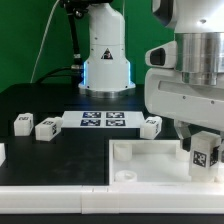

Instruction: Assemble one leg

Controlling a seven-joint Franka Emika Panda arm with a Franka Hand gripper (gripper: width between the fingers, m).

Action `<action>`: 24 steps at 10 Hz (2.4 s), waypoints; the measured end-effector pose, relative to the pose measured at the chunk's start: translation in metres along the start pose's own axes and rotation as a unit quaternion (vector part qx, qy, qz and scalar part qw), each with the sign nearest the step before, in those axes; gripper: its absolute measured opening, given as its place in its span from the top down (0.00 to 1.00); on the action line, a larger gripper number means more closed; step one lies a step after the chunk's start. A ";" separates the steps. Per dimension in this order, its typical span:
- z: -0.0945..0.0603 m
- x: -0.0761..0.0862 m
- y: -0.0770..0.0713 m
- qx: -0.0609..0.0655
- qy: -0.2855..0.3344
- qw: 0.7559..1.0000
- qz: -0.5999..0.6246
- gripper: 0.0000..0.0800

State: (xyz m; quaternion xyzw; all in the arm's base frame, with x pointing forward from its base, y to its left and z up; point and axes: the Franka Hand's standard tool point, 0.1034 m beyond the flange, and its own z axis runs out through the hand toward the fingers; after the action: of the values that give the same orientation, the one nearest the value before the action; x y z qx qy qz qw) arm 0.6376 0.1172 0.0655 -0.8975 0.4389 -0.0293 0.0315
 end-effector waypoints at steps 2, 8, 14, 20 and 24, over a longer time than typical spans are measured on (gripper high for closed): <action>0.000 -0.001 -0.001 0.002 -0.001 1.000 -0.029 0.23; -0.003 -0.002 -0.004 -0.002 -0.003 0.947 -0.321 0.19; -0.002 -0.002 -0.003 -0.006 -0.002 0.819 -0.574 0.19; -0.002 0.000 -0.002 -0.010 -0.001 0.800 -0.600 0.64; -0.002 0.002 -0.001 -0.010 0.001 0.870 -0.493 0.64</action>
Offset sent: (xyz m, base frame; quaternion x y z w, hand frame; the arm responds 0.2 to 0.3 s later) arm -0.0059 0.0067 -0.0009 -0.0125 0.0021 -0.1886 0.9820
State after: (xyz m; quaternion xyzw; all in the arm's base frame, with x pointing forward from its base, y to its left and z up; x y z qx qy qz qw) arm 0.6398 0.1159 0.0680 -0.9974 -0.0606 -0.0376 0.0032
